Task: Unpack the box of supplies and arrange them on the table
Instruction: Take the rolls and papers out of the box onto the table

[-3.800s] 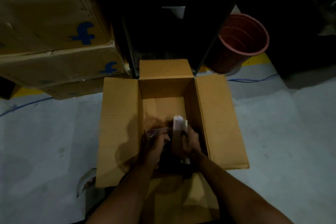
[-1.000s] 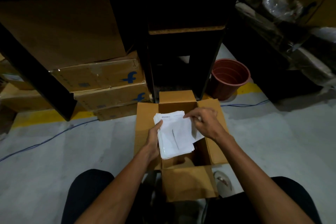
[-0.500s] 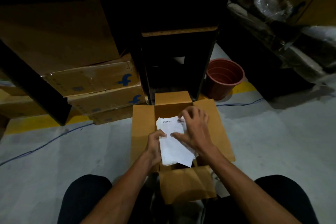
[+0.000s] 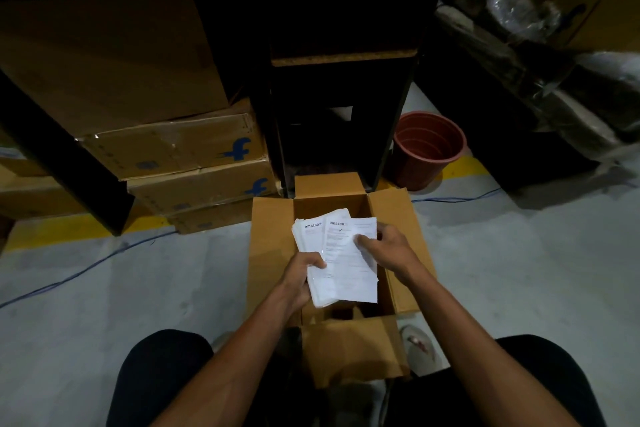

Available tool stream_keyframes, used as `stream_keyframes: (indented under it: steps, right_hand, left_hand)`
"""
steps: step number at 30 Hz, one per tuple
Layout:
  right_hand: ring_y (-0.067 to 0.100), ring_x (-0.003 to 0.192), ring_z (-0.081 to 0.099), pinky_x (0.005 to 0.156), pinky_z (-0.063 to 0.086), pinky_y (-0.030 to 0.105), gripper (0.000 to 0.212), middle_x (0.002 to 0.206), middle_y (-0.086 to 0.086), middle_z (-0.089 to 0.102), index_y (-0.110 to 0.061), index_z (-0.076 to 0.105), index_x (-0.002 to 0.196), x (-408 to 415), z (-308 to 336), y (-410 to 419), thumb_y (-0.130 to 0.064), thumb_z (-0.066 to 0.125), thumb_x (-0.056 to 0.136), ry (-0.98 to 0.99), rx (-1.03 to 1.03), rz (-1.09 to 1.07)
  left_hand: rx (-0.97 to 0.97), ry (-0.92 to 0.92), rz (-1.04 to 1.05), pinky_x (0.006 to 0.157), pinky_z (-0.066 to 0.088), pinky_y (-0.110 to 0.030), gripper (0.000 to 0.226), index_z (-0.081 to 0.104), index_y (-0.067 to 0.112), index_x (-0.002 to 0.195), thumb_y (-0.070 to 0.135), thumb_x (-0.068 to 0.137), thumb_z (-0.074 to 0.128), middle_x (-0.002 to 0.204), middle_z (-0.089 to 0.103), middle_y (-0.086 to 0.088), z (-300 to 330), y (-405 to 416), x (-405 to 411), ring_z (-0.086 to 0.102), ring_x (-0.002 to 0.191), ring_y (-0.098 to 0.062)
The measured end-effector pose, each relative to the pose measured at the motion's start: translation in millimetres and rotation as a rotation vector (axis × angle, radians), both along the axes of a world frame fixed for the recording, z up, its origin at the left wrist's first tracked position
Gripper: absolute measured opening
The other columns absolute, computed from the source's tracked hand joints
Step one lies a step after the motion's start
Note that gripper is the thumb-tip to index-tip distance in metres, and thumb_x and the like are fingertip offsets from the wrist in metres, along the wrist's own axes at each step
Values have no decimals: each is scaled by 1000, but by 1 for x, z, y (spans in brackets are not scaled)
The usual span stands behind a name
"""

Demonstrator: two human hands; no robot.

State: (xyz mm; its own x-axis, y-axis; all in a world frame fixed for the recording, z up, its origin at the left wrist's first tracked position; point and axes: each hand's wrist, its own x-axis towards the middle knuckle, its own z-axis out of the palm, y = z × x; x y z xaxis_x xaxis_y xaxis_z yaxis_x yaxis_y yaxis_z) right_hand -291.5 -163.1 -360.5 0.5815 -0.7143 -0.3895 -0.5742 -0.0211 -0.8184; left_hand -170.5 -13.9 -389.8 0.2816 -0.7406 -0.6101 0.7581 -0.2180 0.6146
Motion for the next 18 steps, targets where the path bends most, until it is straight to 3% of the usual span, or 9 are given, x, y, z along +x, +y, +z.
stream_keyframes:
  steps: [2, 6, 8, 10, 12, 13, 15, 18]
  right_hand:
    - [9, 97, 62, 68, 49, 20, 36, 117, -8, 66, -22, 60, 123, 3, 1, 3, -36, 65, 91, 0, -58, 0]
    - [16, 104, 63, 75, 51, 27, 46, 121, -4, 63, -25, 49, 129, 10, -1, 15, -49, 59, 91, 50, -129, 68]
    - [16, 101, 62, 72, 49, 26, 51, 123, -2, 61, -25, 43, 132, 13, -3, 21, -57, 50, 92, 63, -130, 111]
    - [15, 97, 62, 68, 47, 26, 58, 123, -1, 59, -27, 37, 134, 15, -5, 25, -67, 40, 92, 77, -25, 93]
    - [18, 97, 67, 75, 54, 32, 67, 121, -2, 63, -27, 38, 135, 16, -4, 23, -74, 38, 88, 36, 228, 46]
    - [20, 98, 69, 81, 56, 36, 63, 119, -1, 66, -25, 43, 134, 15, -5, 20, -69, 40, 90, -1, 360, 35]
    - [20, 97, 70, 81, 57, 34, 36, 112, 4, 70, -21, 53, 124, 12, 5, 21, -43, 40, 99, -50, 497, 80]
    - [22, 99, 69, 83, 57, 35, 24, 112, 7, 69, -19, 56, 116, 10, 5, 22, -23, 46, 95, -23, 474, 100]
  left_hand:
    - [5, -25, -30, 86, 56, -48, 43, 60, 17, 118, -2, 82, 49, 112, 70, -14, 0, 0, 0, 63, 107, -36]
    - [4, -85, -91, 88, 56, -47, 52, 54, 21, 126, 1, 78, 56, 119, 65, -15, 3, -2, -4, 61, 112, -35]
    - [8, -87, -92, 89, 56, -48, 56, 55, 21, 125, 4, 72, 60, 119, 65, -16, 5, -4, -8, 61, 111, -36]
    - [13, -87, -90, 93, 54, -51, 64, 56, 19, 125, 7, 62, 63, 122, 64, -18, 7, -5, -9, 60, 113, -38]
    - [29, -96, -86, 94, 54, -51, 68, 56, 18, 126, 10, 59, 63, 123, 63, -19, 8, -6, -9, 60, 114, -39]
    - [39, -96, -73, 93, 53, -51, 68, 56, 19, 126, 11, 59, 64, 123, 64, -18, 8, -6, -9, 60, 114, -38]
    - [63, -121, -30, 95, 53, -54, 66, 56, 21, 124, 12, 59, 64, 122, 65, -15, 6, -7, -8, 61, 112, -38]
    - [153, -279, 26, 89, 56, -51, 53, 58, 21, 118, 2, 70, 63, 123, 65, -13, 5, -12, -7, 64, 105, -33]
